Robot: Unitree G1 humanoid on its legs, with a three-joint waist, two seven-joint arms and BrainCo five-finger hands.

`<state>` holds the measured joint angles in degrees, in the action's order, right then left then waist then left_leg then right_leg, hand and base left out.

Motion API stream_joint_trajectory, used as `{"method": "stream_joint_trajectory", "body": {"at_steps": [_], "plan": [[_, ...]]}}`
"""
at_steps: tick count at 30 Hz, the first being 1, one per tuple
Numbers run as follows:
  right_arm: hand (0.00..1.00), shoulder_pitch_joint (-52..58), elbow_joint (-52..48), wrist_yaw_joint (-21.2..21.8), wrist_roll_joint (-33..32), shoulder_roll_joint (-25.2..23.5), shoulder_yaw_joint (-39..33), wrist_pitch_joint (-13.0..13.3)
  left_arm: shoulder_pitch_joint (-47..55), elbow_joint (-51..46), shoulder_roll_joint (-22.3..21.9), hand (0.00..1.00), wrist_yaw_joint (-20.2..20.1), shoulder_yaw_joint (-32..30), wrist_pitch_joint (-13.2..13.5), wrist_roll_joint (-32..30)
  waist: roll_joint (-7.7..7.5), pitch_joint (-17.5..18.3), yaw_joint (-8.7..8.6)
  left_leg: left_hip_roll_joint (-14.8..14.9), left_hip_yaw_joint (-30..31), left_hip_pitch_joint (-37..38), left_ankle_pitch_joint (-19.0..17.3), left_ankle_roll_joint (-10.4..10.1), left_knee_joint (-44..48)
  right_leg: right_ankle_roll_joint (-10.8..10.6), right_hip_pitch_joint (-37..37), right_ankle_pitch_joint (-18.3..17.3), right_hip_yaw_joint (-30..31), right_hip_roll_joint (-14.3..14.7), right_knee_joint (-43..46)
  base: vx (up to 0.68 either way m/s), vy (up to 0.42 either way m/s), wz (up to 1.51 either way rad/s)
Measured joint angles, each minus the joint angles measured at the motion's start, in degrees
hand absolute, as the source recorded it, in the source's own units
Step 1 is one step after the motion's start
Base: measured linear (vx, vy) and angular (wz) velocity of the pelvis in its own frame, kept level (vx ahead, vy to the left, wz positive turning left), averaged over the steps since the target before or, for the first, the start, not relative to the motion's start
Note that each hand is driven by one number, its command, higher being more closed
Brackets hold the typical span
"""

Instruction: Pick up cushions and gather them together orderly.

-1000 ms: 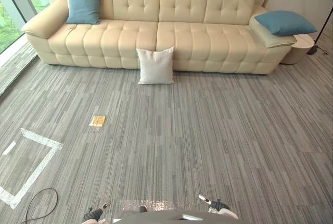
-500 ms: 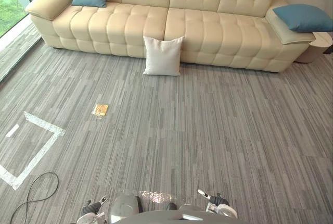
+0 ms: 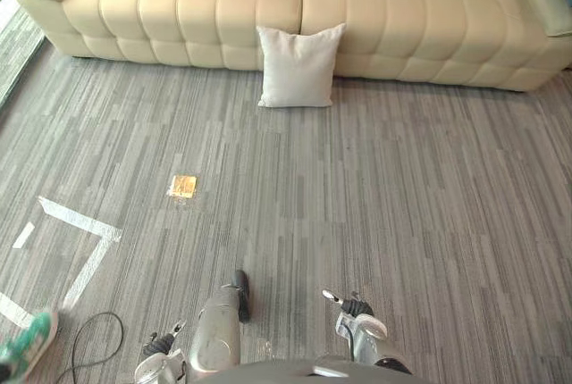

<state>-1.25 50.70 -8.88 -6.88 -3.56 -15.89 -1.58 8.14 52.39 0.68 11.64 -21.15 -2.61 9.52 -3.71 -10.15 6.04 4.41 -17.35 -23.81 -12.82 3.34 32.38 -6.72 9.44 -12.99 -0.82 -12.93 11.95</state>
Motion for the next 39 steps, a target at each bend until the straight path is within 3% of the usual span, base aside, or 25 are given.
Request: {"method": "stream_joint_trajectory", "body": {"at_steps": [2, 3, 4, 5, 8, 10, 12, 13, 16, 17, 18, 19, 22, 24, 25, 26, 27, 29, 31, 33, 35, 36, 37, 38, 39], "plan": [[0.0, 0.1, 0.2, 0.1, 0.01, 0.08, 0.02, 0.29, 0.05, 0.21, 1.36, 0.0, 0.24, 2.3, -0.1, 0.36, -0.44, 0.43, -0.58, -0.89, -0.6, 3.31, -3.15, 1.42, 0.09, -4.06, -6.11, 3.82, 1.81, -1.11, 15.49, 0.45, 0.23, -0.25], [0.0, 0.3, 0.21, 0.11, 0.01, 0.06, 0.04, 0.28, 0.1, 0.24, 1.7, 0.0, 0.22, 2.9, -0.12, 0.35, -0.39, 0.4, -0.98, -1.06, -0.58, 4.58, -3.59, 1.52, -0.51, -4.4, -8.23, 6.02, 2.36, -1.12, 20.6, 0.42, 0.171, -0.06], [0.0, 1.02, 0.31, 0.12, 0.01, -0.01, 0.19, 0.27, 0.29, 0.23, 2.15, 0.0, 0.18, 3.72, -0.15, 0.39, -0.23, 0.24, -1.52, -1.21, -0.56, 8.29, -4.97, 1.55, -1.83, -4.93, -12.36, 9.75, 3.09, -0.99, 31.7, 0.38, 0.11, -0.04], [0.0, 1.83, 0.45, 0.11, 0.02, 0.04, 0.87, 0.24, 0.56, 0.25, 2.15, 0.0, 0.22, 3.79, -0.17, 0.44, -0.02, -0.06, -1.6, -1.23, -0.68, 12.77, -6.26, 1.37, -3.18, -4.09, -15.61, 9.36, 2.0, -1.06, 41.71, 0.38, 0.083, -0.08], [0.0, 2.37, -0.87, 0.12, 0.07, 0.54, 2.84, 0.89, 0.91, 0.08, 2.04, 0.0, 0.28, 3.76, -0.14, 0.51, 0.66, -0.52, -2.36, -1.34, -1.43, 23.45, -7.11, 0.69, -9.99, 0.81, -22.54, 4.58, -4.87, -0.78, 50.25, 0.36, 0.013, -0.14], [0.0, 2.57, -2.27, 0.26, 0.05, 0.8, 2.81, 1.55, 0.88, 0.42, 2.13, 0.0, 0.24, 3.71, -0.08, 0.5, 0.72, -0.53, -3.57, -1.23, -1.38, 28.28, -7.12, -0.55, -14.25, 1.63, -27.22, 1.72, -11.4, -0.44, 45.17, 0.3, -0.047, 0.0], [0.0, 2.22, -2.53, 0.81, 0.07, 1.5, 2.26, 1.54, 0.01, 1.1, 1.77, 0.0, 0.21, 3.2, -0.07, 0.43, 1.19, -0.7, -4.29, -0.66, -1.42, 32.36, -7.43, -1.92, -17.07, 2.46, -30.8, 0.67, -16.58, 1.21, 32.97, 0.45, -0.121, 0.04], [0.0, 2.08, -2.8, 0.92, 0.08, 1.9, 2.1, 1.41, -0.37, 1.41, 1.44, 0.0, 0.16, 2.94, -0.14, 0.37, 1.76, -0.88, -4.52, 0.21, -1.34, 34.73, -7.65, -2.3, -19.05, 4.2, -31.76, 2.5, -18.48, 3.47, 22.48, 0.47, -0.149, 0.15], [0.0, 2.39, -4.19, 0.9, 0.18, 2.02, 1.38, 1.33, -1.09, 2.26, 1.12, 0.0, 0.03, 2.91, -0.13, -0.11, 2.41, -1.33, -5.65, 1.38, 0.9, 39.08, -7.46, -2.93, -22.11, 3.8, -31.82, 11.47, -15.64, 8.23, 2.9, 0.51, -0.196, 0.51], [0.0, 3.19, -4.74, 0.9, 0.24, 1.96, 1.3, 1.3, -1.05, 2.49, 1.02, 0.0, -0.02, 2.93, -0.15, -0.92, 2.32, -1.42, -6.06, 1.12, 3.54, 40.87, -7.36, -3.22, -22.92, 4.82, -30.73, 19.39, -12.8, 9.0, 0.11, 0.56, -0.262, 0.66], [0.0, 3.1, -4.91, 0.91, 0.46, 3.08, 1.0, 1.29, -2.13, 3.04, -0.49, 0.0, -0.16, 2.68, -0.15, -1.31, 3.88, -1.66, -5.95, 2.43, 6.03, 42.4, -6.51, -4.53, -22.86, 8.4, -29.97, 20.78, -12.0, 10.4, 2.36, 0.65, -0.315, 0.45], [0.0, 2.77, -4.98, 0.88, 0.56, 3.69, 1.01, 1.28, -2.91, 3.17, -2.14, 0.0, -0.59, 2.38, -0.1, -1.53, 5.38, -1.48, -5.68, 3.45, 7.57, 42.07, -4.49, -5.37, -21.57, 8.87, -31.13, 17.12, -12.49, 10.63, 6.34, 0.53, -0.268, 0.13], [0.0, 2.83, -6.45, 0.96, 0.6, 3.37, -0.13, 1.1, -3.97, 2.64, -4.25, 0.0, -0.96, 2.24, -0.06, -2.74, 6.65, -1.1, -6.1, 5.36, 11.8, 41.15, 1.16, -6.87, -14.13, 10.32, -29.53, 10.52, -13.96, 11.36, 12.34, 0.54, -0.247, 0.08], [0.0, 3.33, -7.06, 1.11, 0.61, 2.55, -0.02, 0.62, -4.39, 1.2, -4.8, 0.0, -1.47, 1.98, -0.07, -2.89, 6.87, -1.08, -6.74, 7.27, 15.9, 35.0, 9.35, -9.62, 1.74, 11.02, -24.24, 7.88, -15.08, 12.88, 10.37, 0.55, -0.182, 0.13], [0.0, 3.41, -7.05, 1.15, 0.61, 2.23, 0.16, 0.6, -4.34, 0.41, -4.84, 0.0, -1.93, 1.27, -0.04, -2.83, 7.21, -1.07, -6.26, 8.47, 16.87, 29.95, 13.16, -12.56, 12.91, 11.33, -20.98, 7.11, -14.67, 14.09, 7.95, 0.45, -0.091, -0.1], [0.0, 3.43, -6.95, 1.16, 0.61, 1.88, 0.23, 0.25, -4.29, -0.11, -5.01, 0.0, -2.04, 0.79, 0.02, -2.67, 7.53, -1.18, -5.73, 9.95, 15.33, 25.83, 12.07, -13.09, 21.07, 11.94, -17.9, 6.47, -14.14, 15.22, 5.72, 0.42, -0.072, -0.22], [0.0, 3.46, -6.8, 1.16, 0.62, 1.6, 0.23, 0.08, -4.22, -0.2, -5.02, 0.0, -2.05, 0.78, 0.06, -2.35, 7.62, -1.23, -5.31, 10.93, 13.65, 24.0, 10.89, -12.38, 24.29, 12.11, -16.03, 6.3, -13.84, 15.62, 4.47, 0.38, -0.051, -0.25], [0.0, 3.46, -6.3, 1.14, 0.62, 0.9, 0.31, -0.27, -3.74, -0.71, -4.94, 0.0, -2.05, 0.94, -0.04, -1.57, 7.1, -1.42, -3.89, 12.45, 7.75, 18.51, 5.16, -10.16, 27.32, 11.91, -9.63, 5.98, -12.25, 16.22, -0.16, 0.36, -0.008, -0.26], [0.0, 3.27, -5.54, 1.01, 0.61, 0.81, 0.56, -0.37, -3.19, -1.88, -4.75, 0.0, -2.06, 1.02, 0.0, -0.89, 7.36, -1.26, -3.66, 12.18, 4.45, 14.37, 1.51, -9.28, 23.81, 11.37, -6.34, 6.1, -11.78, 15.84, -3.11, 0.34, 0.066, -0.19], [0.0, 2.65, -4.44, 0.83, 0.62, 0.4, 0.38, -0.99, -3.08, -2.94, -5.16, 0.0, -2.08, 0.96, 0.21, -0.8, 6.81, -1.54, -2.82, 10.77, -0.64, 11.33, -1.44, -7.8, 10.28, 9.7, -2.9, 6.88, -10.58, 14.04, -5.41, 0.38, 0.153, -0.22], [0.0, 2.87, -4.45, 0.82, 0.86, -0.03, -0.12, -1.13, -2.97, -3.73, -5.31, 0.0, -2.05, 0.96, 0.33, -0.85, 6.34, -1.81, -2.4, 7.53, -0.75, 9.94, 0.47, -7.78, -5.35, 7.5, 0.15, 5.96, -9.96, 11.55, -7.41, 0.39, 0.256, -0.09], [0.0, 3.21, -4.45, 0.83, 1.82, 0.0, 0.08, -1.16, -2.66, -3.8, -5.31, 0.0, -2.05, 0.92, 0.34, -0.84, 6.53, -1.63, -2.28, 6.19, 0.78, 10.22, 3.66, -8.13, -12.91, 5.84, 1.22, 4.84, -9.57, 10.64, -7.55, 0.34, 0.293, -0.1], [0.0, 3.37, -4.35, 0.83, 2.46, -0.01, 0.26, -1.15, -2.6, -3.87, -5.32, 0.0, -2.05, 0.7, 0.43, -0.69, 6.49, -1.6, -2.06, 5.87, 1.41, 10.26, 6.84, -7.94, -14.35, 5.1, 1.77, 3.86, -9.22, 10.09, -7.54, 0.27, 0.268, -0.21], [0.0, 3.65, -4.24, 0.82, 2.84, 0.09, 1.71, -1.24, -2.58, -3.88, -5.62, 0.0, -2.07, 0.3, 0.45, -0.75, 5.87, -1.25, -1.58, 4.57, 1.36, 11.46, 11.9, -6.18, -15.21, 4.01, 2.73, 2.73, -8.59, 9.03, -7.55, 0.3, 0.266, -0.24], [0.0, 3.86, -3.77, 1.03, 2.93, 0.14, 3.19, -1.43, -2.59, -4.23, -4.84, 0.0, -2.09, -0.08, 0.47, -0.94, 4.11, -0.24, -1.58, 2.75, 0.2, 11.88, 10.8, -4.27, -15.23, 4.07, 2.84, 2.17, -8.06, 7.3, -7.44, 0.38, 0.277, -0.22]]}}
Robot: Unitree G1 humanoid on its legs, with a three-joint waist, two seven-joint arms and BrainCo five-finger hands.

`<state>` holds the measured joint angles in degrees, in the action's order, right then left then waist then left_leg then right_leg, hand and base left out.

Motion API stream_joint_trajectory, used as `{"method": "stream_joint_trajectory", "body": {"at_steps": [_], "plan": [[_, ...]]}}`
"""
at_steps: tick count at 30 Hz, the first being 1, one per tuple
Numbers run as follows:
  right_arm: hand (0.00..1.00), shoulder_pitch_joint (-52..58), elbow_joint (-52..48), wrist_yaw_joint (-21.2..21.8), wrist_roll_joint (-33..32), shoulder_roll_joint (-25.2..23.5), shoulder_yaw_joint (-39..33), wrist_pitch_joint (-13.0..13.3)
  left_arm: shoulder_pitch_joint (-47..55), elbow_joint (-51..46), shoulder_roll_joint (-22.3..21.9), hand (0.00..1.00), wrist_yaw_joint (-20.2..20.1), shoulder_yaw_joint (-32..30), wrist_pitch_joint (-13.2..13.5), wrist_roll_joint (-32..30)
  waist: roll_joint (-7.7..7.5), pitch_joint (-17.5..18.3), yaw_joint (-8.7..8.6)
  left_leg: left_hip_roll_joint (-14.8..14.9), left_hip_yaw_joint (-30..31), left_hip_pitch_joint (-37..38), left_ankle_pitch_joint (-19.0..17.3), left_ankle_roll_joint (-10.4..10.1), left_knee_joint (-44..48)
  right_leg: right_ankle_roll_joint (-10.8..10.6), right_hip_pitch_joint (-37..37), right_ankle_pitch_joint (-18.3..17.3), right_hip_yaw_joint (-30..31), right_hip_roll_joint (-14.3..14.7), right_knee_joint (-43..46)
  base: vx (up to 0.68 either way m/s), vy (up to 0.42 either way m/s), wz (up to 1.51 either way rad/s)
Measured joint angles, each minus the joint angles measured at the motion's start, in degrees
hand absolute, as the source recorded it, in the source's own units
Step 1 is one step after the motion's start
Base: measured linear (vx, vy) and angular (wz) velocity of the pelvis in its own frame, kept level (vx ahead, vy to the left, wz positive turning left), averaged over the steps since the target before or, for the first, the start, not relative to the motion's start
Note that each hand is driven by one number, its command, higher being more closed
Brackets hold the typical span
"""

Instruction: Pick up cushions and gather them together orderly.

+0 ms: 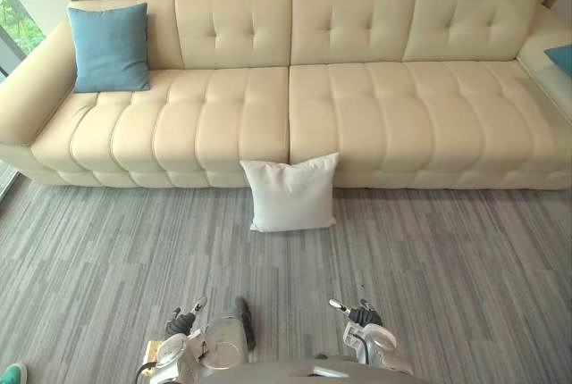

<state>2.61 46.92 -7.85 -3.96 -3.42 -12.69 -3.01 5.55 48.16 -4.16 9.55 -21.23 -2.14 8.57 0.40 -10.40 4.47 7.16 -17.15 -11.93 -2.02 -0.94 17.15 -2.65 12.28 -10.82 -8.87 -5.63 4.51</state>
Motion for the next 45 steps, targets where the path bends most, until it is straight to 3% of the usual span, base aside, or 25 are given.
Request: {"method": "stream_joint_trajectory", "body": {"at_steps": [2, 4, 5, 7, 8, 9, 11, 14, 16, 18, 21, 22, 23, 24, 26, 30, 31, 33, 34, 36, 39, 40, 41, 42, 45], "plan": [[0.0, -0.43, 1.46, 0.24, 1.21, -0.28, 0.96, -0.03, 0.0, 0.06, 1.11, 0.0, -0.04, -0.09, 0.0, -0.14, -2.03, 0.79, 0.24, -1.55, -0.63, 0.04, -2.91, 1.33, 1.83, -0.04, 0.07, 2.05, 0.61, -1.68, 0.48, 0.45, 0.288, -0.07], [0.0, 0.02, 1.8, 0.26, 1.93, -0.23, 0.72, 0.03, 0.01, 0.7, 1.59, 0.0, -0.01, -0.07, -0.03, -0.17, -3.05, 1.66, 0.29, -2.46, -1.78, 1.52, -5.27, 2.8, 3.62, -0.82, 0.72, 3.02, 1.14, -3.23, 2.44, 0.36, 0.221, -0.11], [0.0, -0.02, 1.94, 0.25, 2.11, -0.11, 0.51, 0.07, -0.16, 1.69, 1.86, 0.0, 0.0, -0.02, -0.05, -0.19, -3.1, 1.87, 0.43, -2.97, -2.49, 3.3, -7.08, 3.2, 3.76, -1.0, -0.3, 2.95, 2.36, -4.13, 7.0, 0.31, 0.19, -0.32], [0.0, -0.04, 2.09, 0.32, 2.15, 0.02, 0.91, 0.11, -0.35, 3.09, 2.67, 0.0, 0.01, 1.79, -0.18, -0.18, -2.64, 1.89, 0.11, -3.21, -3.52, 6.49, -8.61, 3.21, 2.55, -3.97, -6.34, 3.68, 4.5, -5.39, 22.1, 0.28, 0.179, -0.26], [0.0, -0.02, 2.1, 0.46, 2.09, 0.08, 1.39, 0.1, -0.37, 3.65, 3.58, 0.0, 0.02, 3.63, -0.5, -0.18, -2.49, 1.8, -0.87, -3.53, -3.64, 8.58, -8.88, 3.04, 1.52, -5.97, -11.43, 5.12, 5.68, -6.07, 33.92, 0.25, 0.142, 0.08], [0.0, -0.23, 1.86, 0.45, 2.13, 0.06, 1.41, 0.41, -0.37, 4.52, 4.29, 0.0, 0.06, 4.53, -0.66, -0.16, -2.28, 1.62, -1.77, -3.92, -3.47, 11.02, -8.95, 2.98, 0.21, -6.0, -15.11, 5.18, 4.99, -6.4, 42.54, 0.25, 0.122, 0.15], [0.0, -0.33, 1.83, 0.51, 2.13, 0.06, 1.37, 0.54, -0.23, 5.14, 4.73, 0.0, 0.08, 5.14, -0.88, 0.11, -2.64, 1.63, -1.84, -4.41, -3.49, 15.81, -8.96, 2.98, -3.23, -4.06, -18.79, 3.33, 1.92, -6.85, 48.58, 0.22, 0.057, 0.09], [0.0, -0.61, 1.94, 1.39, 2.13, 0.08, 1.19, 0.81, -0.1, 5.56, 4.64, 0.0, 0.06, 5.36, -1.16, 0.12, -2.62, 1.56, -2.47, -4.44, -3.22, 21.03, -9.02, 2.91, -7.39, -2.62, -22.34, -0.87, -4.83, -6.82, 42.37, 0.19, -0.018, 0.09], [0.0, -1.12, 1.91, 1.45, 2.11, 0.07, 0.78, 0.83, -0.25, 6.12, 4.65, 0.0, 0.04, 5.29, -1.16, 0.11, -2.46, 1.45, -2.75, -4.04, -3.09, 21.79, -9.49, 2.24, -8.2, -1.94, -23.75, -0.76, -6.8, -5.79, 32.91, 0.16, -0.09, 0.01], [0.0, -1.44, 1.87, 1.45, 2.07, 0.05, -0.36, 0.78, -0.4, 6.61, 4.5, 0.0, 0.0, 5.08, -1.19, 0.05, -1.81, 1.08, -2.89, -2.26, -2.85, 23.12, -10.84, 0.01, -7.93, -0.06, -24.1, 4.0, -7.61, -3.11, 15.87, 0.34, -0.232, 0.0], [0.0, -1.34, 1.3, 1.44, 2.07, -0.07, -1.13, 0.7, -0.37, 6.56, 4.25, 0.0, -0.18, 4.37, -1.19, -0.15, -1.86, 0.63, -3.05, -0.69, -0.94, 24.33, -13.41, -3.57, -5.92, -0.29, -22.96, 11.31, -7.51, -2.9, 5.51, 0.3, -0.236, 0.22], [0.0, -1.14, 1.28, 1.45, 2.09, -0.11, -1.09, 0.69, -0.35, 6.54, 4.27, 0.0, -0.28, 4.01, -1.17, -0.28, -2.26, 0.51, -3.02, -0.79, -0.27, 24.79, -14.15, -4.56, -5.6, -0.51, -21.93, 13.4, -7.64, -3.34, 3.99, 0.37, -0.36, 0.27], [0.0, -1.34, 1.3, 1.49, 2.12, 0.61, -1.1, 0.53, -0.94, 7.28, 3.19, 0.0, -0.36, 3.36, -1.16, -0.61, -1.47, 0.25, -2.81, 0.86, 0.79, 26.85, -15.56, -6.04, -5.44, 0.64, -21.16, 16.84, -8.91, -2.33, 6.94, 0.41, -0.397, 0.33], [0.0, -1.2, 0.82, 1.48, 2.13, 1.58, -1.55, 0.64, -0.9, 7.55, 1.69, 0.0, -0.48, 3.37, -1.22, -1.08, 0.62, 0.68, -3.1, 2.16, 2.81, 27.16, -15.25, -5.7, -6.5, 1.56, -21.95, 13.06, -9.8, -1.4, 10.0, 0.4, -0.371, 0.28], [0.0, -1.33, -0.06, 1.49, 2.14, 2.45, -2.8, 0.61, -1.14, 7.57, -0.3, 0.0, -0.48, 3.39, -1.07, -1.83, 2.73, 0.65, -2.94, 3.58, 4.89, 28.59, -13.9, -6.09, -8.2, 2.24, -23.28, 8.48, -10.66, -0.39, 14.33, 0.35, -0.269, 0.12], [0.0, -1.05, 0.18, 1.48, 2.17, 2.26, -3.2, 0.35, -1.13, 7.29, -0.33, 0.0, -0.46, 3.26, -1.13, -1.94, 2.84, 0.84, -2.6, 6.1, 9.03, 26.87, -10.53, -5.85, -0.25, 3.11, -19.17, 5.15, -11.26, 2.19, 12.87, 0.26, -0.213, -0.03], [0.0, -0.99, 0.33, 1.48, 2.17, 2.22, -3.19, 0.34, -1.12, 6.87, -0.28, 0.0, -0.48, 3.24, -1.16, -1.95, 2.81, 0.85, -2.68, 6.67, 10.08, 25.54, -10.0, -6.48, 3.61, 3.26, -18.03, 4.84, -11.48, 2.67, 12.15, 0.27, -0.142, 0.08], [0.0, -0.31, 0.17, 1.47, 2.1, 2.2, -3.0, 0.37, -1.41, 6.01, 0.06, 0.0, -0.45, 2.08, -1.17, -1.94, 2.33, 0.9, -2.68, 7.91, 13.06, 17.51, -4.39, -9.34, 19.77, 3.61, -15.54, 4.69, -12.1, 2.96, 10.8, 0.26, -0.089, 0.08], [0.0, -0.14, 0.18, 1.42, 2.09, 2.2, -2.94, 0.35, -1.41, 5.88, 0.35, 0.0, -0.44, 2.04, -1.17, -1.89, 2.1, 0.84, -2.37, 8.58, 13.03, 14.5, -3.81, -9.09, 25.66, 3.89, -14.33, 4.84, -11.95, 2.85, 9.65, 0.19, -0.029, -0.05], [0.0, -0.05, 0.66, 1.33, 2.1, 2.17, -3.27, 0.32, -1.36, 5.33, 0.69, 0.0, -0.41, 2.17, -1.18, -1.63, 1.95, 0.74, -2.22, 9.12, 10.39, 10.39, -8.31, -8.38, 30.72, 4.02, -11.69, 5.2, -11.62, 2.79, 7.5, 0.25, 0.008, -0.11], [0.0, -0.2, 1.36, 1.22, 2.04, 1.79, -3.32, 0.08, -1.33, 4.77, 0.92, 0.0, -0.43, 2.33, -1.14, -1.5, 1.28, 0.43, -1.52, 7.49, 6.57, 8.34, -13.18, -7.62, 22.06, 3.07, -8.78, 5.82, -10.32, 1.55, 5.84, 0.21, 0.114, -0.21], [0.0, -0.18, 1.27, 1.22, 2.02, 1.64, -3.32, 0.09, -1.37, 4.72, 0.96, 0.0, -0.42, 2.5, -1.14, -1.52, 1.16, 0.44, -1.61, 6.11, 5.74, 8.19, -12.66, -6.74, 12.96, 2.07, -8.37, 6.03, -9.86, 0.76, 5.86, 0.19, 0.262, -0.22], [0.0, -0.16, 1.17, 1.22, 2.01, 1.76, -3.32, 0.1, -1.35, 4.75, 0.83, 0.0, -0.34, 2.86, -1.16, -1.53, 1.55, 0.56, -1.71, 5.54, 5.84, 8.21, -9.85, -5.9, 6.68, 1.19, -8.41, 5.98, -9.47, 0.75, 5.96, 0.18, 0.283, -0.23], [0.0, -0.31, 1.43, 1.16, 2.01, 1.49, -3.26, -0.14, -1.47, 4.83, 1.6, 0.0, -0.42, 2.87, -1.11, -1.5, 0.77, 0.69, -1.31, 4.1, 4.8, 9.36, -8.78, -4.35, 4.75, -0.67, -8.55, 5.88, -7.87, 0.25, 5.84, 0.11, 0.196, -0.18], [0.0, 0.46, 1.38, 1.38, 2.06, -0.05, -2.19, -0.4, -1.39, 4.8, 3.66, 0.0, -0.33, 2.98, -1.18, -1.96, -2.37, 1.07, -1.28, 0.74, 3.31, 10.68, -8.0, -3.49, 2.27, -0.79, -8.27, 6.53, -5.57, -2.22, 3.68, 0.1, 0.205, -0.05]]}}
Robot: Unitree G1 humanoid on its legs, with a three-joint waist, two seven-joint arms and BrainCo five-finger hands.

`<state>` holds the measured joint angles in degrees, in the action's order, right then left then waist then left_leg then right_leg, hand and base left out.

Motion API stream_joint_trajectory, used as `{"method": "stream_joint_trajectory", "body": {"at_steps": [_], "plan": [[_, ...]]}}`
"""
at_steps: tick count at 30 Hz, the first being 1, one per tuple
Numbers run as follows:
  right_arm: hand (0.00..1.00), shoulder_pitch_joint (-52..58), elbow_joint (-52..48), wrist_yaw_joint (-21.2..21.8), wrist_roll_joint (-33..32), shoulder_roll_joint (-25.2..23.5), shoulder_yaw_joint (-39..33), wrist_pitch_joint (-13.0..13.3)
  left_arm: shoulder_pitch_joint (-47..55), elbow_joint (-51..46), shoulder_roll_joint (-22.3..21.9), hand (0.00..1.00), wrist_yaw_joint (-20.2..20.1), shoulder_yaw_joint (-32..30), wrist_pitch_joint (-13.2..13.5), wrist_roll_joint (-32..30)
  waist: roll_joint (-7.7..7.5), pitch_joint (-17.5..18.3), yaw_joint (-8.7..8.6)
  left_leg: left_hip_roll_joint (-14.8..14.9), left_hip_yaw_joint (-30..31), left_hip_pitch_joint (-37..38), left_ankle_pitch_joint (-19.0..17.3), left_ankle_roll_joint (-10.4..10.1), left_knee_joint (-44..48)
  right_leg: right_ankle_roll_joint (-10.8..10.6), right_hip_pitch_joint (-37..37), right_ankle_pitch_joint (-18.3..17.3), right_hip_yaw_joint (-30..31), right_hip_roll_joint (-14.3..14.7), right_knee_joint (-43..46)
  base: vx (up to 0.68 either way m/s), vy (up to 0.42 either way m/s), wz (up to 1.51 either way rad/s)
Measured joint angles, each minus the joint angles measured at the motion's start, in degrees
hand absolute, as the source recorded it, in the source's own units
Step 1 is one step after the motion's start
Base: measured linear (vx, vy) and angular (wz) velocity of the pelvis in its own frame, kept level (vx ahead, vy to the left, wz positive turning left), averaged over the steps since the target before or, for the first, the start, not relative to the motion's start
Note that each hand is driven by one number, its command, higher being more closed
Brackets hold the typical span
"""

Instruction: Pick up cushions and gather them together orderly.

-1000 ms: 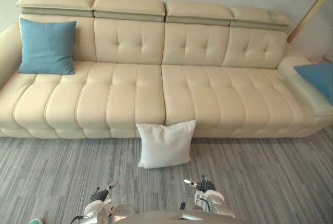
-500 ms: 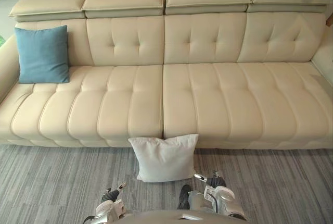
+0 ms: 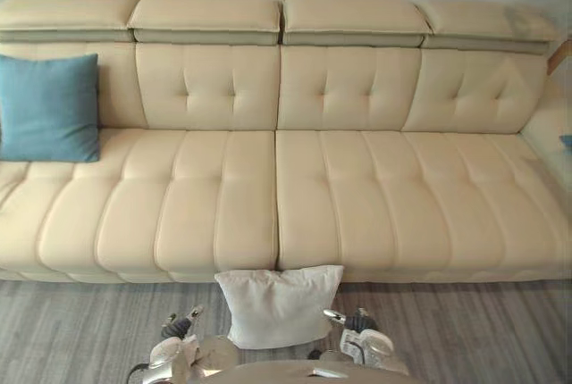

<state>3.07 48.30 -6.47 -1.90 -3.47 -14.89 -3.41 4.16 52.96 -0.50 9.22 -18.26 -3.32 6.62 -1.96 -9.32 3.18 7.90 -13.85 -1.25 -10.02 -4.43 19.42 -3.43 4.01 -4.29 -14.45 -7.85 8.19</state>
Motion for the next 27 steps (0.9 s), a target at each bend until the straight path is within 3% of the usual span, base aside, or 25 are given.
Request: {"method": "stream_joint_trajectory", "body": {"at_steps": [3, 6, 11, 21, 22, 25, 27], "plan": [[0.0, 0.75, -0.03, 0.02, 0.05, 0.0, 0.32, -0.09, 0.06, 0.57, 0.43, 0.0, 0.0, 0.01, -0.01, -0.08, -0.58, 0.44, -0.02, -1.21, -0.43, 1.14, -0.02, 0.08, -1.17, -0.28, 1.01, 1.45, 1.29, -0.59, -1.96, 0.04, 0.108, -0.09], [0.0, 0.74, -0.06, 0.03, 0.07, 0.01, 0.38, -0.06, 0.02, 1.26, 0.56, 0.0, 0.0, 0.42, -0.02, -0.14, -0.88, 0.74, -0.15, -2.11, -1.12, 3.23, 1.23, 1.42, -4.9, -0.9, 1.35, 1.86, 1.98, -0.64, -3.12, -0.02, -0.008, -0.17], [0.0, 0.83, 0.48, 0.04, 0.06, 1.13, 1.38, 0.07, 0.31, 2.31, 0.23, 0.0, -0.04, 0.63, -0.05, -0.12, 0.04, 1.37, -0.15, -2.58, -1.42, 6.38, 4.1, 1.32, -10.9, -1.61, 1.26, 2.59, 4.01, 0.12, -4.22, -0.06, -0.043, -0.16], [0.0, 0.57, 1.9, -0.02, 1.49, 2.52, 5.09, 0.02, 0.72, 1.73, 0.62, 0.0, -0.07, 0.85, -0.04, -0.13, -0.79, 1.88, 0.35, -4.41, -2.31, 7.11, 5.3, 1.69, -13.95, -1.53, -0.32, 5.05, 7.92, -0.34, -7.14, -0.06, 0.021, -0.19], [0.0, 0.13, 0.9, -0.14, 2.34, 2.57, 5.78, -0.07, 0.5, 1.27, 0.7, 0.0, 0.0, 1.03, -0.02, -0.07, -1.12, 1.81, 0.42, -4.21, -2.88, 4.34, 4.54, 2.23, -11.66, -1.65, -2.46, 5.87, 8.78, -0.4, -7.08, -0.09, 0.042, -0.28], [0.0, -2.35, -3.41, -0.43, 2.46, 2.89, 7.0, -0.09, -0.85, -1.08, 0.69, 0.0, 0.76, 2.21, 0.0, 0.07, 0.1, -1.66, 0.26, -2.04, -3.77, -3.09, 1.08, 2.83, -2.59, -1.72, -7.39, 8.02, 10.09, 0.35, -5.41, -0.13, 0.026, -0.29], [0.0, -6.69, -7.19, -1.83, 2.84, 4.59, 8.15, 0.05, -3.05, -3.27, 0.24, 0.0, 2.09, 3.57, 0.13, 1.53, 2.34, -4.84, 0.16, 1.24, -3.97, -13.48, -2.57, 3.87, 7.58, -1.81, -16.18, 8.15, 10.94, 1.73, -0.04, -0.26, 0.078, -0.34]]}}
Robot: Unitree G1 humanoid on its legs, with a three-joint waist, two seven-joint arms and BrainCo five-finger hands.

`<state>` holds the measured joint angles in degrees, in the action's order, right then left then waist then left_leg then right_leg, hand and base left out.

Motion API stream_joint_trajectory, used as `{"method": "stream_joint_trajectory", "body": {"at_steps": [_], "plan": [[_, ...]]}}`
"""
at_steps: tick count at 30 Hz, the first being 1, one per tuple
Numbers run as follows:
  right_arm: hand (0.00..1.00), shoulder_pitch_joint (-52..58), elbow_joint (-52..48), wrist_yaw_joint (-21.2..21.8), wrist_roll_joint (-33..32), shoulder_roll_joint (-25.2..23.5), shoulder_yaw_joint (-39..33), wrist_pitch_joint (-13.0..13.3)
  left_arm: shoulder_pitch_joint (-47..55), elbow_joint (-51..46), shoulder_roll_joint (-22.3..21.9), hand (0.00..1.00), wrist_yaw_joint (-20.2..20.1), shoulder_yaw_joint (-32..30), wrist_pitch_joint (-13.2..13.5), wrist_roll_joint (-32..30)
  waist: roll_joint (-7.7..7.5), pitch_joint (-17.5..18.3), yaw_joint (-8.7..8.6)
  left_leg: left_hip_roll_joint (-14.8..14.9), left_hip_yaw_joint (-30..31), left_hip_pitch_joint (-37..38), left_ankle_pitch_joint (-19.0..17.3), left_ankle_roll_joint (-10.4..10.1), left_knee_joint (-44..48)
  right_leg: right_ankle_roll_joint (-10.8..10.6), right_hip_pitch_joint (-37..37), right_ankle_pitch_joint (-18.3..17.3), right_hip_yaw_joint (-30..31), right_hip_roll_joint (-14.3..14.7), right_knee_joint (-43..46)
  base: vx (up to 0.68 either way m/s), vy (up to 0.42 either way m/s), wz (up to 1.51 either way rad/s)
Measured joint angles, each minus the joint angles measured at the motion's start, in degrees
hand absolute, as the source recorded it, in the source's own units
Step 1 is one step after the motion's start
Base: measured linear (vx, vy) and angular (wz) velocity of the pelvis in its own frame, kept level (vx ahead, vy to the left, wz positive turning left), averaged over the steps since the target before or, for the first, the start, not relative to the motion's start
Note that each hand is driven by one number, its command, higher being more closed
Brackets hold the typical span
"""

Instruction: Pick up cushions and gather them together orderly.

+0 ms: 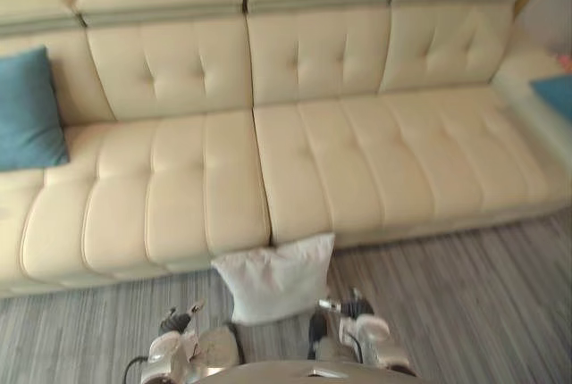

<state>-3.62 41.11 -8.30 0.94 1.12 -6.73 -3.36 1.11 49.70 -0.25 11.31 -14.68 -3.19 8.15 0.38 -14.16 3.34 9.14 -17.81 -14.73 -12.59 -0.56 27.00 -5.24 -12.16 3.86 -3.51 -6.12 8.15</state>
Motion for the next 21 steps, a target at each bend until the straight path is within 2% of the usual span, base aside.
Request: {"method": "stream_joint_trajectory", "body": {"at_steps": [4, 9, 12, 17, 19, 21], "plan": [[0.0, -6.21, -3.58, -2.13, -0.07, 2.99, 2.13, 0.41, -3.55, -2.99, 0.48, 0.0, 2.22, 0.1, 0.83, 4.33, 0.13, -4.79, 0.03, 1.54, -0.62, -9.23, -1.77, 0.74, 7.21, 0.01, -11.1, -1.41, 1.33, -0.11, 9.14, -0.25, 0.102, -0.18], [0.0, -14.39, -4.77, -4.59, -0.68, 6.75, 1.92, 0.53, -8.85, -5.57, 1.63, 0.0, 3.94, -1.34, 2.2, 8.66, 0.4, -9.02, -0.3, 1.42, 0.45, -18.96, -1.64, 1.1, 11.07, 0.55, -21.5, -2.27, 1.21, -1.39, 15.19, -0.18, 0.029, 0.07], [0.0, -19.93, -6.43, -5.64, -1.07, 9.25, 1.32, 0.54, -13.1, -6.42, 2.53, 0.0, 4.89, -2.62, 2.74, 10.44, 0.44, -11.44, -0.23, 1.39, 1.34, -25.9, -0.8, 1.4, 12.32, 1.05, -28.22, -1.91, 0.96, -1.61, 16.97, -0.17, -0.047, 0.13], [0.0, -28.2, -6.63, -7.36, -1.11, 11.95, 0.85, 0.6, -17.65, -9.32, 3.27, 0.0, 6.03, -3.52, 3.47, 12.06, 0.71, -14.51, -0.34, 1.76, 3.56, -33.12, 0.29, 1.58, 14.74, 1.36, -34.57, -1.85, -0.11, -1.59, 19.96, -0.05, -0.033, 0.07], [0.0, -32.47, -7.15, -7.45, -1.22, 13.61, 0.96, 0.63, -20.54, -11.02, 3.71, 0.0, 6.33, -3.46, 3.84, 11.97, 0.63, -15.6, -0.07, 1.95, 4.04, -37.62, 1.08, 1.75, 16.4, 1.92, -39.33, -2.57, -0.28, -1.82, 23.09, -0.04, -0.034, 0.12], [0.0, -36.1, -9.26, -8.39, -1.53, 14.85, 1.22, 0.79, -23.62, -12.09, 3.8, 0.0, 7.51, -3.61, 4.21, 11.99, 0.77, -16.51, 0.05, 1.89, 4.88, -42.88, 1.58, 2.57, 18.94, 1.56, -45.02, -3.44, -0.37, -2.47, 27.25, -0.02, -0.021, 0.17]]}}
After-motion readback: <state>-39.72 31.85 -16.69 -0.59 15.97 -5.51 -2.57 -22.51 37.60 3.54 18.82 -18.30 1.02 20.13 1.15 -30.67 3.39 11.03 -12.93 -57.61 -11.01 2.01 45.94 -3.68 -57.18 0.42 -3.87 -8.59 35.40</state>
